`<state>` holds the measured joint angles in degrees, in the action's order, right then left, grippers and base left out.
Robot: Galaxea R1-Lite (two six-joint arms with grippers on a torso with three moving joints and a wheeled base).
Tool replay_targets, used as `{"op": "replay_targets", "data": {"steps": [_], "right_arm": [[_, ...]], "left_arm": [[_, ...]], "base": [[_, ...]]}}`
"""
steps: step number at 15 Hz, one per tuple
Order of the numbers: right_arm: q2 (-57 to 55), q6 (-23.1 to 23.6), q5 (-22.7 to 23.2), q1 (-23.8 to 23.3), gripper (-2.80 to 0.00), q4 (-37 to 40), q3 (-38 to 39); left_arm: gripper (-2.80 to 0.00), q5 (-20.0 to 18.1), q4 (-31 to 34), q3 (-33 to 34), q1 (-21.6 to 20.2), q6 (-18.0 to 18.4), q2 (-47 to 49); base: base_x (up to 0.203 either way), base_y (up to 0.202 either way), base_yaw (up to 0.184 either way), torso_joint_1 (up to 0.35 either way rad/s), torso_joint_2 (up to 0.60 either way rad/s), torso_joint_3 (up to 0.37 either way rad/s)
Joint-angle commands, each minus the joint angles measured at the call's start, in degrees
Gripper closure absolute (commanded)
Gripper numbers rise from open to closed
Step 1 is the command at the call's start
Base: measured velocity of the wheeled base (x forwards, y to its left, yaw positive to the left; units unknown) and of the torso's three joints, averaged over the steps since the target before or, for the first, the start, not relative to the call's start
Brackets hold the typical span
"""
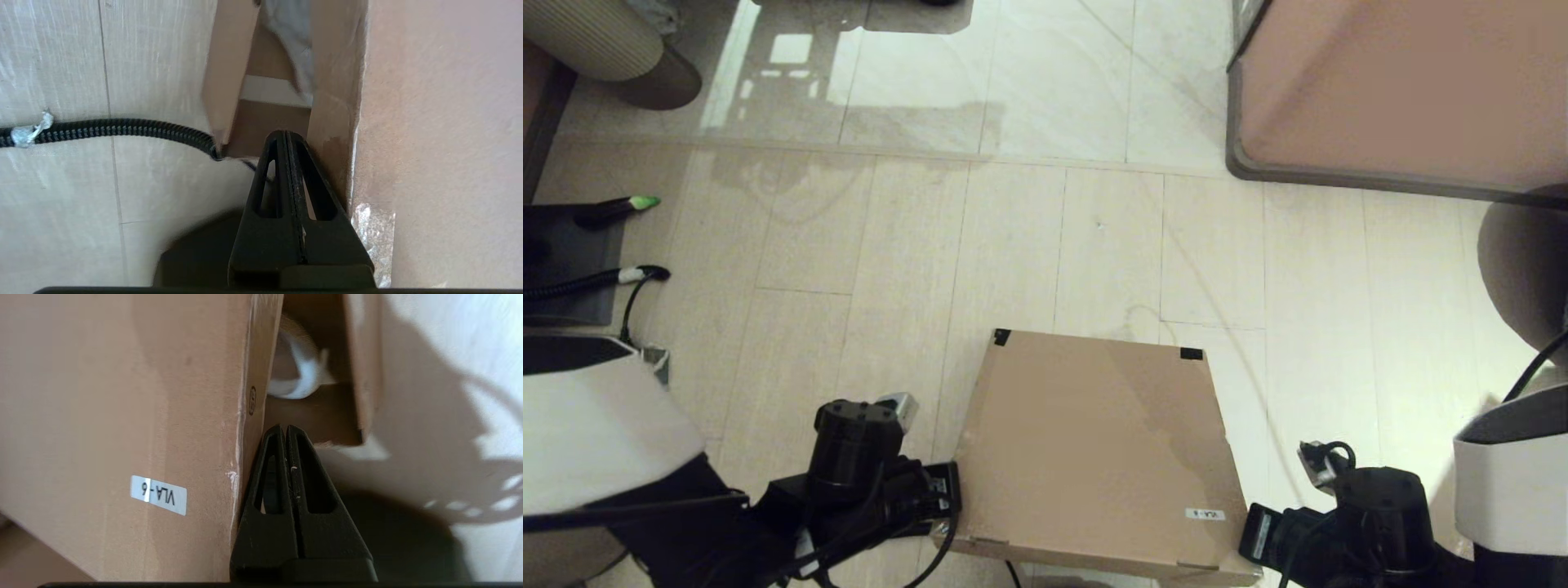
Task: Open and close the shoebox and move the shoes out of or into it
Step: Open the shoe box
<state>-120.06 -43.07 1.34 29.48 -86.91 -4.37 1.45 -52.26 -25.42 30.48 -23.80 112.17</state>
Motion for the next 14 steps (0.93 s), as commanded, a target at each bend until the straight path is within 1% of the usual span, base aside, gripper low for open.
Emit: {"op": "replay_targets", "data": {"steps": [1,3,5,6,9,14], "right_arm": [[4.38,-4.79,0.19,0.23,0.00,-0.76,2.27],[6.77,-10.55,0.24,0.27,0.00,-0.76,3.78],[9.80,-15.46,0.27,0.37,0.00,-0.76,4.33],[11.47,-17.16,0.51,0.39,0.00,-0.76,4.35],[14.13,-18.01,1.47,0.75,0.00,-0.76,4.37],[14.15,-17.93,1.74,0.84,0.00,-0.76,4.37]], "left_arm": [[0.00,-0.22,-0.39,0.89,0.02,-0.45,-2.51],[0.00,-0.22,-0.30,1.07,0.02,-0.46,-3.44],[0.00,-0.22,-0.22,0.76,-0.06,-0.46,-4.48],[0.00,-0.22,-0.21,0.72,-0.07,-0.55,-4.85],[0.00,-0.22,-0.30,0.46,-0.78,-0.55,-5.75],[0.00,-0.22,-0.13,0.93,-5.68,-0.46,-8.29]], "base": [[0.000,0.000,0.000,0.000,0.00,0.000],[0.000,0.000,0.000,0.000,0.00,0.000],[0.000,0.000,0.000,0.000,0.00,0.000],[0.000,0.000,0.000,0.000,0.00,0.000],[0.000,0.000,0.000,0.000,0.00,0.000],[0.000,0.000,0.000,0.000,0.00,0.000]]}}
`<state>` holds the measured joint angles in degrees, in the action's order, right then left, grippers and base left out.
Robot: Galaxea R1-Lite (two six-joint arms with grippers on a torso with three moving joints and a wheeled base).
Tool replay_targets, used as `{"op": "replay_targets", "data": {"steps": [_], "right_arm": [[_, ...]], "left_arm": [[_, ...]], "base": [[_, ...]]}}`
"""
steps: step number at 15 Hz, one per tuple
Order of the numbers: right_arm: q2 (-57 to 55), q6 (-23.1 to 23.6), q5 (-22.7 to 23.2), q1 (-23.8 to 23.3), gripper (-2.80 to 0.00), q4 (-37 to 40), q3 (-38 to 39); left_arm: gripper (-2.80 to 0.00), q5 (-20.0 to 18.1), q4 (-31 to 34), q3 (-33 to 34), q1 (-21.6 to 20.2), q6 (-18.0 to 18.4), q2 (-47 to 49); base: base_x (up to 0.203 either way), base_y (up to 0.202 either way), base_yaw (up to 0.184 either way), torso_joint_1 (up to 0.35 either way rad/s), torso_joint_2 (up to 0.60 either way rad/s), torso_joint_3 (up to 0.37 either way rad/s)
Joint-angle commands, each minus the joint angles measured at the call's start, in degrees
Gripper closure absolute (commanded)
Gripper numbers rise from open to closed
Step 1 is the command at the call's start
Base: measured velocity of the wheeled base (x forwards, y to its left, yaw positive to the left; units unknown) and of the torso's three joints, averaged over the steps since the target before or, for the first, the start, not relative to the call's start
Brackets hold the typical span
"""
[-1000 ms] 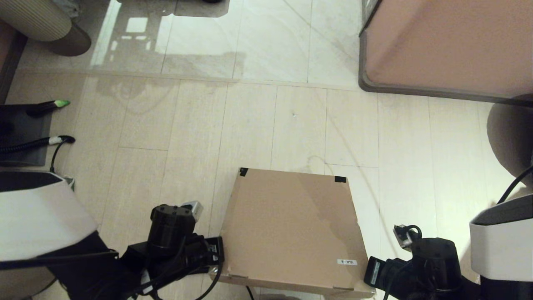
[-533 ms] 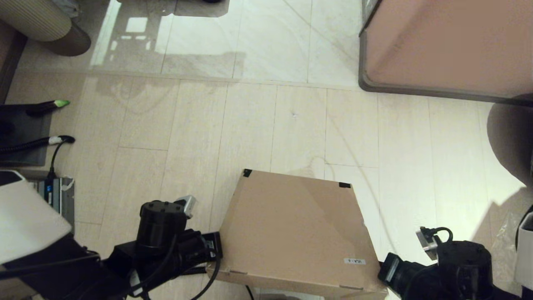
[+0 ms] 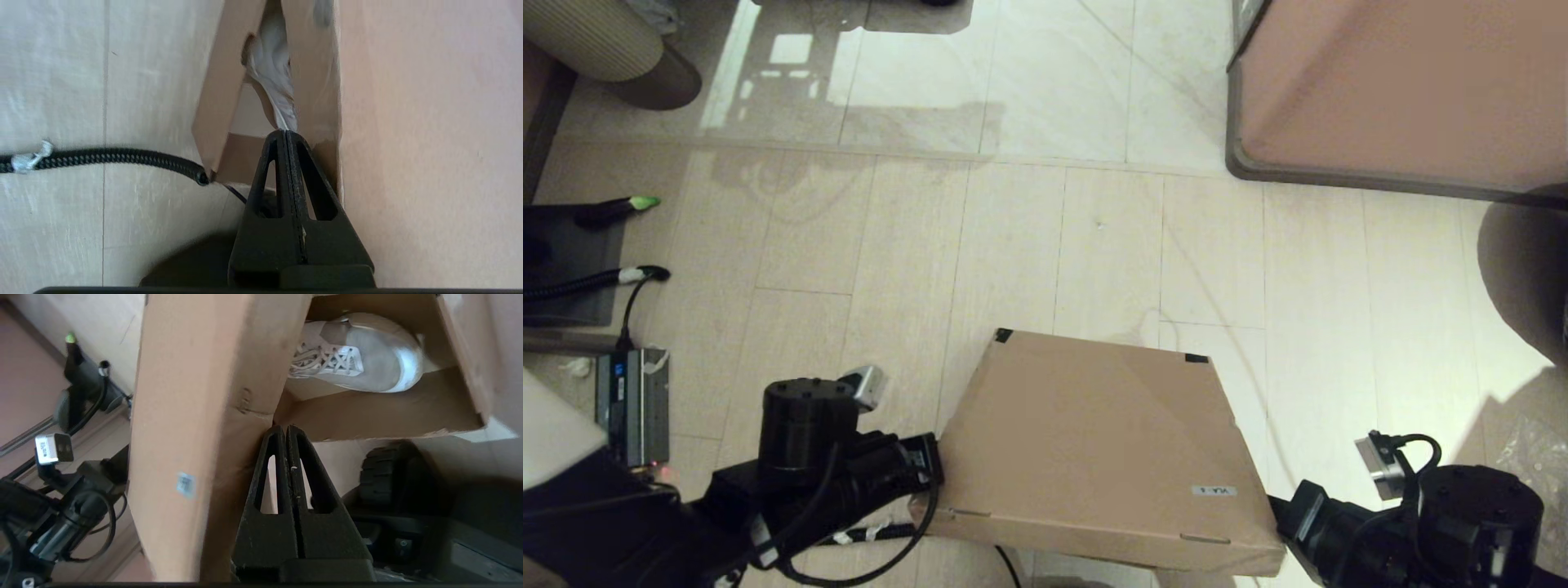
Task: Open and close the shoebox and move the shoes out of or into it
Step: Open the shoe box
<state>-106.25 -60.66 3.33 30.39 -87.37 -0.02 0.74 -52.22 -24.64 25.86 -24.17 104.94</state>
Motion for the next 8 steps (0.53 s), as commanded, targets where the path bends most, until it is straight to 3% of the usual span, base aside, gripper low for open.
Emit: {"op": "replay_targets", "data": {"steps": [1,5,8], "right_arm": [[0.34,-0.42,-0.25,-0.16,0.00,-0.29,0.02],[0.26,0.05,-0.31,-0.13,0.00,-0.29,0.02],[0.35,0.20,-0.34,-0.16,0.00,-0.29,0.02]], "left_arm": [[0.00,0.45,-0.16,0.00,-2.45,-0.15,-1.41],[0.00,-0.71,0.01,-0.26,-11.36,-0.17,-4.74],[0.00,-1.44,0.20,0.29,-14.05,-0.17,-7.93]], "base": [[0.000,0.000,0.000,0.000,0.00,0.000],[0.000,0.000,0.000,0.000,0.00,0.000],[0.000,0.000,0.000,0.000,0.00,0.000]]}}
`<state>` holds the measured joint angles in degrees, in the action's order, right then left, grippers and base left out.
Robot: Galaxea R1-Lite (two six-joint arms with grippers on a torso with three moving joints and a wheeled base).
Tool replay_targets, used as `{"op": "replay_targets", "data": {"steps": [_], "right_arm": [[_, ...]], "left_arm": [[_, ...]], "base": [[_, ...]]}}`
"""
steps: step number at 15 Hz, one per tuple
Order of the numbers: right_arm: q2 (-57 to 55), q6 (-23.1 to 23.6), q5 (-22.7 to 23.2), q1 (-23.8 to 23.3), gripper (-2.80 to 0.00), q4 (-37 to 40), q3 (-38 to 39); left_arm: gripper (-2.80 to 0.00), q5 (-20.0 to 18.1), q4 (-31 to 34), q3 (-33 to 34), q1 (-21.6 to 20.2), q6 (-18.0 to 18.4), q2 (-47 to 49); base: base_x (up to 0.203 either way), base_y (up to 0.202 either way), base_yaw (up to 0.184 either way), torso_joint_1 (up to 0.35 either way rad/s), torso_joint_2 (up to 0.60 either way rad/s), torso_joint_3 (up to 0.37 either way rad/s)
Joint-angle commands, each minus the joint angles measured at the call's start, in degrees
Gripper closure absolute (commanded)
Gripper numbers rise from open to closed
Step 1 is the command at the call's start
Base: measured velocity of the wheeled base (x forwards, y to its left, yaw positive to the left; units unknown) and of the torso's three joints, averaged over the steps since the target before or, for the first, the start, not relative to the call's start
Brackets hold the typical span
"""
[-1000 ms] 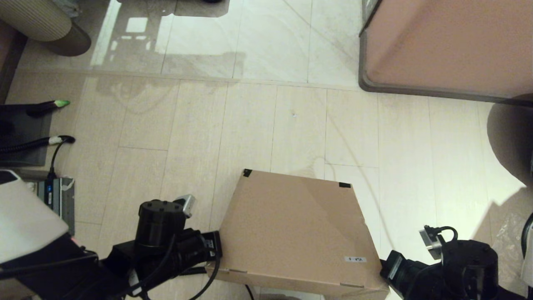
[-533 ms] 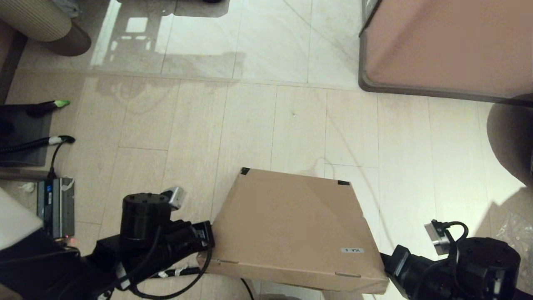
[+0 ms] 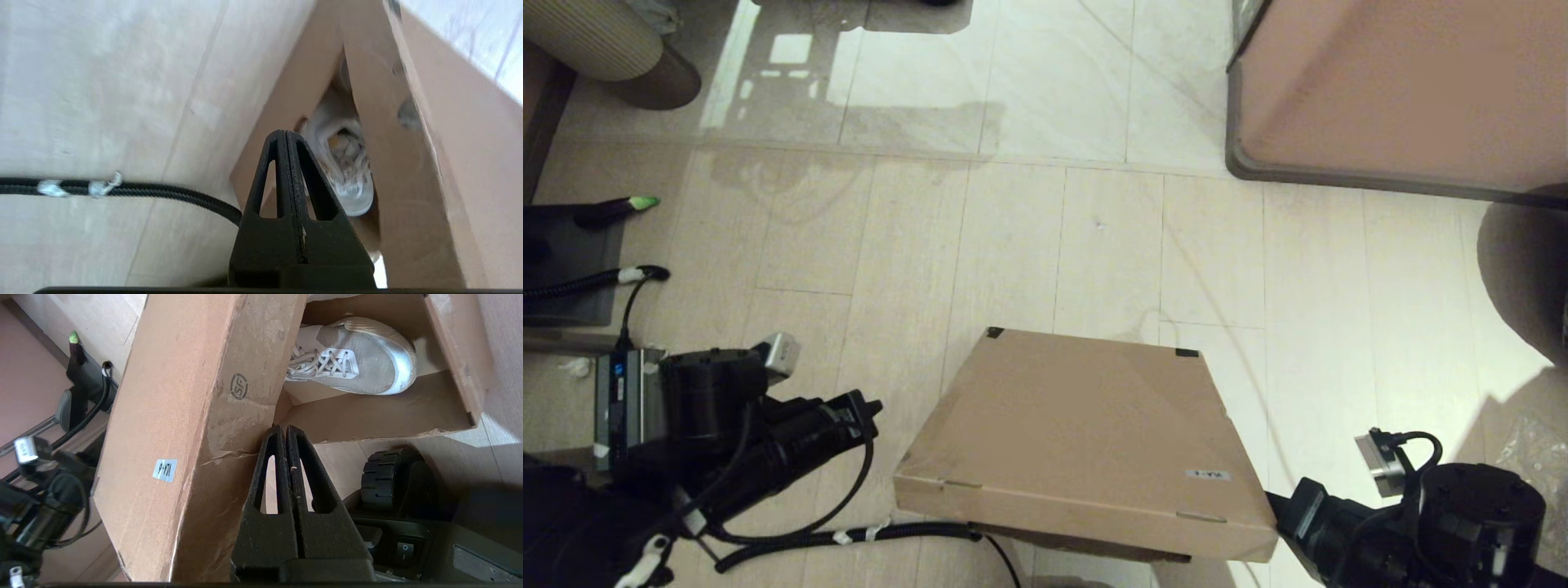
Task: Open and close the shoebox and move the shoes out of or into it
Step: Open the shoe box
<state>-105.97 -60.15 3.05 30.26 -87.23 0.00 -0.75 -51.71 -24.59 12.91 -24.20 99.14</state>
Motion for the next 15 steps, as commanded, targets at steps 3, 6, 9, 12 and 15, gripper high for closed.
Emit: {"op": "replay_targets", "data": {"steps": [3,6,9,12,15], "right_arm": [[0.50,1.71,0.40,0.07,0.00,-0.43,-0.04],[2.06,3.52,1.80,0.06,0.00,-0.43,-0.62],[5.39,4.43,3.29,-0.02,0.00,-0.43,-0.86],[8.23,4.61,3.35,-0.02,0.00,-0.43,-1.09],[9.61,4.58,2.88,-0.48,0.00,-0.43,-2.38]], "left_arm": [[0.00,-0.02,-0.23,3.21,-3.60,-0.15,-4.60],[0.00,-0.05,-0.23,5.52,-4.04,-0.24,-6.07],[0.00,-0.05,-0.23,5.52,-4.26,-0.24,-6.24],[0.00,-0.05,-0.23,5.68,-4.30,-0.24,-5.96],[0.00,-0.05,-0.23,5.67,-4.30,-0.24,-5.89]], "base": [[0.000,0.000,0.000,0.000,0.00,0.000],[0.000,0.000,0.000,0.000,0.00,0.000],[0.000,0.000,0.000,0.000,0.00,0.000],[0.000,0.000,0.000,0.000,0.00,0.000],[0.000,0.000,0.000,0.000,0.00,0.000]]}}
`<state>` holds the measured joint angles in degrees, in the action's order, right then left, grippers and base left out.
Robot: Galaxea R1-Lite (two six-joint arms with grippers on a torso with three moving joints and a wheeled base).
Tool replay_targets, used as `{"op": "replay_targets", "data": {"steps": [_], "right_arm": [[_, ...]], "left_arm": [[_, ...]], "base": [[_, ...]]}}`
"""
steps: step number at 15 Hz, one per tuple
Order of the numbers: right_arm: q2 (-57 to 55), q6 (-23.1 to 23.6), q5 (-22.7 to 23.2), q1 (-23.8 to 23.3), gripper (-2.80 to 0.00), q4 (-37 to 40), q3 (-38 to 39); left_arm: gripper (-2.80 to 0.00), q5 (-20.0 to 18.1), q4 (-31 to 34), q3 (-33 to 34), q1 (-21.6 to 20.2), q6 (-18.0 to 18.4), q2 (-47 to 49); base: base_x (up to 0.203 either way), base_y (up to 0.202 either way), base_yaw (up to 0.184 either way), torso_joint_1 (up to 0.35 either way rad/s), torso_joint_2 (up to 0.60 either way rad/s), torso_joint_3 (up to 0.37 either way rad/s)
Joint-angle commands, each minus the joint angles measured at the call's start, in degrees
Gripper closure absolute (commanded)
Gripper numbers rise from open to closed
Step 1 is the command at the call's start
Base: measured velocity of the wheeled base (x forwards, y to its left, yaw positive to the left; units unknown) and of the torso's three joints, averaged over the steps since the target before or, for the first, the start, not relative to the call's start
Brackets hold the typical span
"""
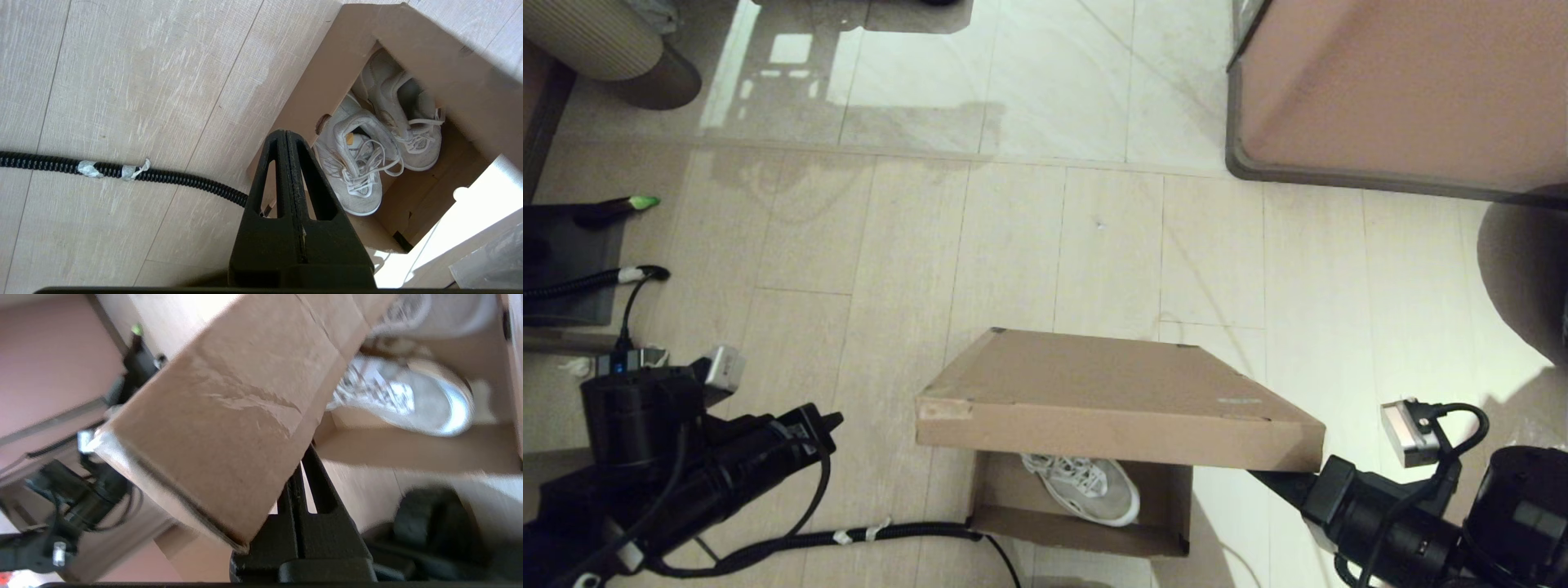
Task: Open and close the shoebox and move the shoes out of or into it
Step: Open the shoe box
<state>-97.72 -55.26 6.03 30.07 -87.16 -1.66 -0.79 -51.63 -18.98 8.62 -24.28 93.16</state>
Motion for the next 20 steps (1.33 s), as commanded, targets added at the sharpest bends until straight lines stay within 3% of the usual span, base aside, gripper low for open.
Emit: {"op": "replay_targets", "data": {"steps": [1,6,7,10,12,14,18,20], "right_arm": [[1.25,-0.29,-0.17,-0.56,0.00,-0.51,-1.49],[-2.90,0.87,-0.03,-7.39,0.00,1.15,-14.39],[-4.68,3.10,0.00,-9.02,0.00,2.88,-17.48],[-11.16,17.05,0.11,-13.11,0.00,7.52,-28.10],[-12.34,23.79,0.15,-14.39,0.00,12.70,-32.84],[-11.55,27.07,-0.10,-14.52,0.00,14.59,-33.64],[-9.78,27.58,0.01,-14.52,0.00,18.82,-36.31],[-8.43,29.52,0.03,-13.82,0.00,21.10,-34.95]], "left_arm": [[0.00,0.00,-0.32,0.17,-0.01,-0.15,-0.15],[0.00,0.25,-0.65,4.26,-0.26,-0.15,-3.29],[0.00,0.28,-0.74,5.19,-0.27,-0.15,-3.93],[0.00,0.44,-1.02,7.44,-0.27,-0.18,-4.15],[0.00,0.53,-1.02,8.05,-0.27,-0.15,-4.30],[0.00,0.53,-1.02,8.86,-0.27,-0.06,-4.39],[0.00,0.53,-1.02,8.61,-0.18,0.11,-4.39],[0.00,0.53,-1.02,9.34,0.01,1.93,-5.19]], "base": [[0.000,0.000,0.000,0.000,0.00,0.000],[0.000,0.000,0.000,0.000,0.00,0.000],[0.000,0.000,0.000,0.000,0.00,0.000],[0.000,0.000,0.000,0.000,0.00,0.000],[0.000,0.000,0.000,0.000,0.00,0.000],[0.000,0.000,0.000,0.000,0.00,0.000],[0.000,0.000,0.000,0.000,0.00,0.000],[0.000,0.000,0.000,0.000,0.00,0.000]]}}
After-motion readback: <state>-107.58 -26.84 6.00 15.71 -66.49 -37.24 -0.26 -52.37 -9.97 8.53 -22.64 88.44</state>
